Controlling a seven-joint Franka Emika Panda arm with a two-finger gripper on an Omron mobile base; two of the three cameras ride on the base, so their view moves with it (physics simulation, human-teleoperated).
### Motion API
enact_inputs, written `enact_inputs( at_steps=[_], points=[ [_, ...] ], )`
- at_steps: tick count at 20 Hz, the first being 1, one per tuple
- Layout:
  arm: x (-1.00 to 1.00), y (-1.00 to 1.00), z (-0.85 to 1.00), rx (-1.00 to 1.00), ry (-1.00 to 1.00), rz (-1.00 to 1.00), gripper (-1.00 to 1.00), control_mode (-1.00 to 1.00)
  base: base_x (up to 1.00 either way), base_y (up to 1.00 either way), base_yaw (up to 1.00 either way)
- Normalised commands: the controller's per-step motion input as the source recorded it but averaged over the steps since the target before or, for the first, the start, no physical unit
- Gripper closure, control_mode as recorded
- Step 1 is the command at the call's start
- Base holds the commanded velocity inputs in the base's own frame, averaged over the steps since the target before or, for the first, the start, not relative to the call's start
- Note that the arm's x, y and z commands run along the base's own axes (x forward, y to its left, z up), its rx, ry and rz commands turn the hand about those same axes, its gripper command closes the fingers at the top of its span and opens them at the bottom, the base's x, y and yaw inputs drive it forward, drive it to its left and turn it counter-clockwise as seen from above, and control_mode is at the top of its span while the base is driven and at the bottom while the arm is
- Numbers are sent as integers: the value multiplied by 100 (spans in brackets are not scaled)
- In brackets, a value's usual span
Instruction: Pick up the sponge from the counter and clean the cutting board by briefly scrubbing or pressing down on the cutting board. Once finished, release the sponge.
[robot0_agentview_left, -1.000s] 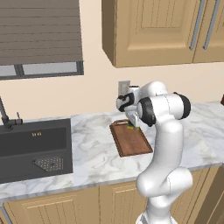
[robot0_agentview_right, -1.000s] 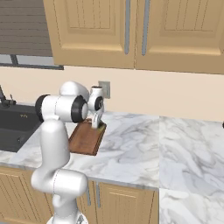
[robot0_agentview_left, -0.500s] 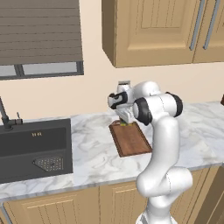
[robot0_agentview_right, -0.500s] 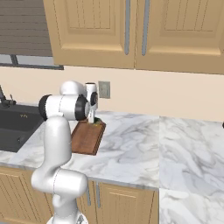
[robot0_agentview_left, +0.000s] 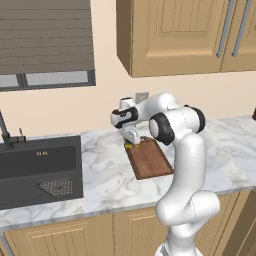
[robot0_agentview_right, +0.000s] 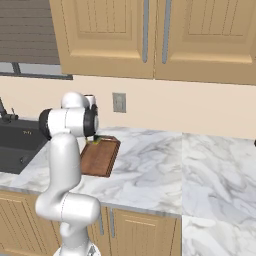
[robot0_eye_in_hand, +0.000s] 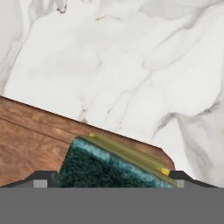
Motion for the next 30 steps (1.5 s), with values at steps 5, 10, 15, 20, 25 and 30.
enact_inputs(
  at_steps=[5,10,15,20,25,30],
  points=[
    [-72,21,-23,0,0,6,100,-100,0,0,0],
    [-88,1,-23,0,0,3,100,-100,0,0,0],
    [-91,0,-24,0,0,0,100,-100,0,0,0],
    [-93,0,-30,0,0,0,100,-100,0,0,0],
    [-98,-1,-35,0,0,0,100,-100,0,0,0],
    [-89,-13,-39,0,0,0,100,-100,0,0,0]
  ],
)
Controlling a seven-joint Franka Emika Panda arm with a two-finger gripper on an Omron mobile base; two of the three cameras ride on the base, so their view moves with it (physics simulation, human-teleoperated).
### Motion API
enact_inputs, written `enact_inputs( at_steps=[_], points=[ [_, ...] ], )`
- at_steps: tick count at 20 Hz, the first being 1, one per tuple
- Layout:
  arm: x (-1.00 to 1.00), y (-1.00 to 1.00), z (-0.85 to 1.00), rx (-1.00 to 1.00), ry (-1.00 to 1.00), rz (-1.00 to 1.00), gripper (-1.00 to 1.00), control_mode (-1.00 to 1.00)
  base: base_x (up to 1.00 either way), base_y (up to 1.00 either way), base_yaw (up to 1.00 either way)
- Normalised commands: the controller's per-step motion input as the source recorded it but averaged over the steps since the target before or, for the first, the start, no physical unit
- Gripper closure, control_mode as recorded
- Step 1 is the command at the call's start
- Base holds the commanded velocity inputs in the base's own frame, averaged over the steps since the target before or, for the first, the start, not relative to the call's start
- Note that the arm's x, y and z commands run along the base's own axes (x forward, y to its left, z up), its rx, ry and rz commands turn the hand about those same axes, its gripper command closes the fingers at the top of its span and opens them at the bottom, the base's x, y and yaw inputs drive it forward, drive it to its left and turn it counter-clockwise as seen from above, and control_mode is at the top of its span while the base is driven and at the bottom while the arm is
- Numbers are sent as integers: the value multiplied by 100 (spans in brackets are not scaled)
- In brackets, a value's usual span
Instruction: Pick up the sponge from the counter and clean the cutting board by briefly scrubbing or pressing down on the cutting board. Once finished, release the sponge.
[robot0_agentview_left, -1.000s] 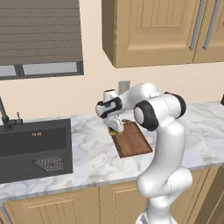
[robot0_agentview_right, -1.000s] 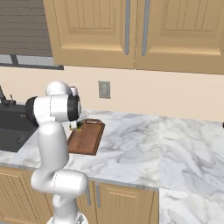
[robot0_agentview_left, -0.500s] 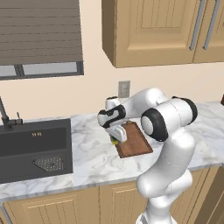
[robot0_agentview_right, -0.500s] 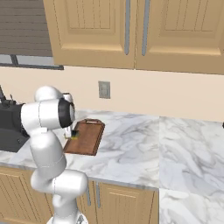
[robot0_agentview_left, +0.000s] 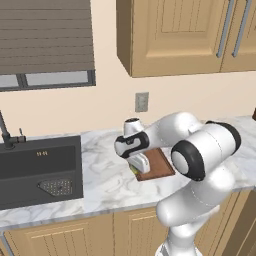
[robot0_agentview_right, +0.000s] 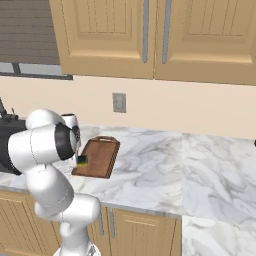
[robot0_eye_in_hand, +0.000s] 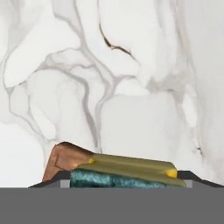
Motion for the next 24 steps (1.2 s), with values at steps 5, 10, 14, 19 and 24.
enact_inputs(
  at_steps=[5,10,14,19,24],
  points=[
    [-82,-20,-27,0,3,0,100,-100,0,0,0],
    [-52,-36,-1,0,12,0,100,-100,0,0,0],
    [-40,-25,12,0,9,0,100,-100,0,0,0],
    [-3,39,61,-1,2,0,100,-100,0,0,0],
    [7,81,19,0,9,1,100,-100,0,0,0]
  ],
)
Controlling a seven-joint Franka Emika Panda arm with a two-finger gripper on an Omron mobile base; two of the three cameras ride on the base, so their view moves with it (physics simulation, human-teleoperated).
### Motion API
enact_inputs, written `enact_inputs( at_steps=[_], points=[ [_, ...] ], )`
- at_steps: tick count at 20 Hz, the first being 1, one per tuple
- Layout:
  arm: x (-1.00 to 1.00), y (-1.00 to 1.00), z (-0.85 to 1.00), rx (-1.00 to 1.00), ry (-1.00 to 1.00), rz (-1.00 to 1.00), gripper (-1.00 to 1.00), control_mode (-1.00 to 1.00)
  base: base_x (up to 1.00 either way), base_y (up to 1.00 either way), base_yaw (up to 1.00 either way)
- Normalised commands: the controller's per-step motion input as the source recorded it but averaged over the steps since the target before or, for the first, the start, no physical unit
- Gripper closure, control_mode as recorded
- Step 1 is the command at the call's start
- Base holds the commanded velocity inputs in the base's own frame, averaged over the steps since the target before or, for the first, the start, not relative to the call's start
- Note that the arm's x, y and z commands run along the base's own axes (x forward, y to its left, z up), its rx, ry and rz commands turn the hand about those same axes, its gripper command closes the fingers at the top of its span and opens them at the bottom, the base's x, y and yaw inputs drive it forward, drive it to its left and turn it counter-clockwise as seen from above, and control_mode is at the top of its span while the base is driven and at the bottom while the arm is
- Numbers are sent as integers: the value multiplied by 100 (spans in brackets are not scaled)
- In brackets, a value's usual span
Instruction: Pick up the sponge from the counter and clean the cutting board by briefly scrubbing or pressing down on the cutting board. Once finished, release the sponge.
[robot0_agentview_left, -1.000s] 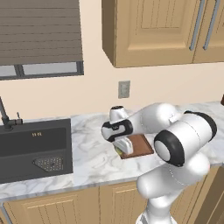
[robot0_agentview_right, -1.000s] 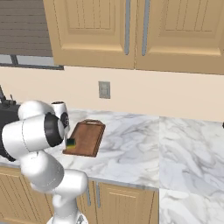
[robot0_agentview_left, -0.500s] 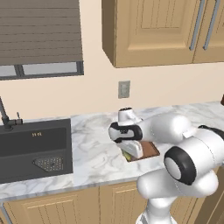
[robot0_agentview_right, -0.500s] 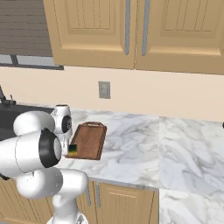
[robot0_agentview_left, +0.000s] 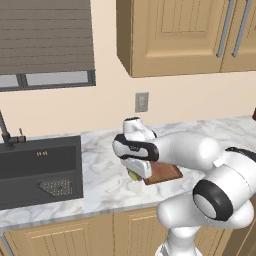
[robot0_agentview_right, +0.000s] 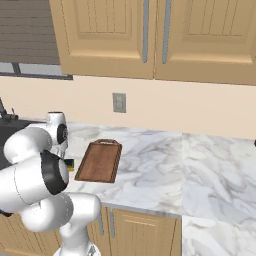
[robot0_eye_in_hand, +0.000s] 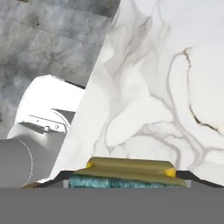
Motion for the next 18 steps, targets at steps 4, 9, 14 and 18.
enact_inputs(
  at_steps=[4,9,14,18],
  points=[
    [0,56,-28,0,3,0,100,-100,0,0,0],
    [0,14,-36,0,-6,0,-100,-100,0,0,0],
    [0,-1,1,0,-11,1,-100,-100,0,0,0],
    [0,-11,44,0,0,4,-100,-100,0,0,0]
  ],
)
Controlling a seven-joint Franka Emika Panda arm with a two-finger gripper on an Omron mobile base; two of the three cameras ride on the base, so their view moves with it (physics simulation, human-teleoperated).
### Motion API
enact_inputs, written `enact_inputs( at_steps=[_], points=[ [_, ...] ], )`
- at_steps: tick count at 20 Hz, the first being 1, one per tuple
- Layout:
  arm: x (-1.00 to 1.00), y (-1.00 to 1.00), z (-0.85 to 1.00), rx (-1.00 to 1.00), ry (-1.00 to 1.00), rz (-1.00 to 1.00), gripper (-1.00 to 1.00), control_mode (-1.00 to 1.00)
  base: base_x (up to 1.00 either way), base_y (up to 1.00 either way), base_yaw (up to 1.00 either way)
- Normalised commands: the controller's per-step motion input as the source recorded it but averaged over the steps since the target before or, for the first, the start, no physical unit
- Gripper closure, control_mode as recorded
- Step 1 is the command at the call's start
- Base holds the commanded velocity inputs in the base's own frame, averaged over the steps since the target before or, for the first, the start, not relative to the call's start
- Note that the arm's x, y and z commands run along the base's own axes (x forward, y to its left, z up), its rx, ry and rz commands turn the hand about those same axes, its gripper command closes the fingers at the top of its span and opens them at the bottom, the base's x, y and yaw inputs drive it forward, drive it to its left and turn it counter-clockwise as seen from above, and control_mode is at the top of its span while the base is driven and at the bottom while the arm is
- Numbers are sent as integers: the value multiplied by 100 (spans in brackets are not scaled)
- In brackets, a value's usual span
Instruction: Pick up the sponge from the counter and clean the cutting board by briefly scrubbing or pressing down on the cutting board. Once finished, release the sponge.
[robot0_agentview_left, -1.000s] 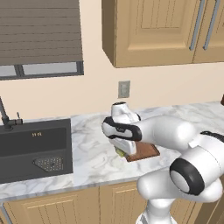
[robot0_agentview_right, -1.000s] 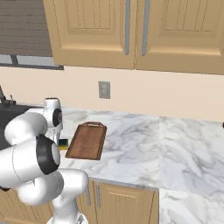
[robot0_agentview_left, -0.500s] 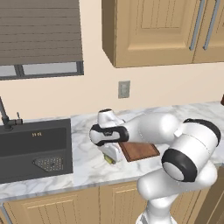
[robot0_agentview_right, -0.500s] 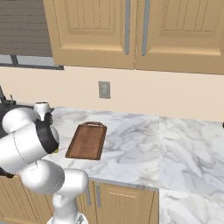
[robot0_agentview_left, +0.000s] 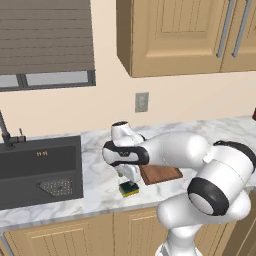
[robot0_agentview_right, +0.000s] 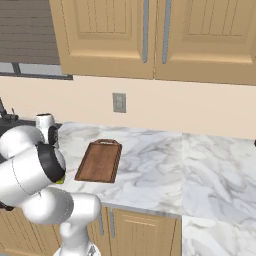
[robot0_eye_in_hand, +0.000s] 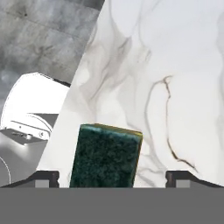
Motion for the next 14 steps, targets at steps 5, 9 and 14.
enact_inputs(
  at_steps=[5,9,14],
  points=[
    [-4,-21,66,0,-1,1,-100,-100,0,0,0],
    [-24,-12,51,0,-2,-2,-100,-100,0,0,0],
    [-31,-31,13,5,0,-31,-100,-100,0,0,0]
  ],
)
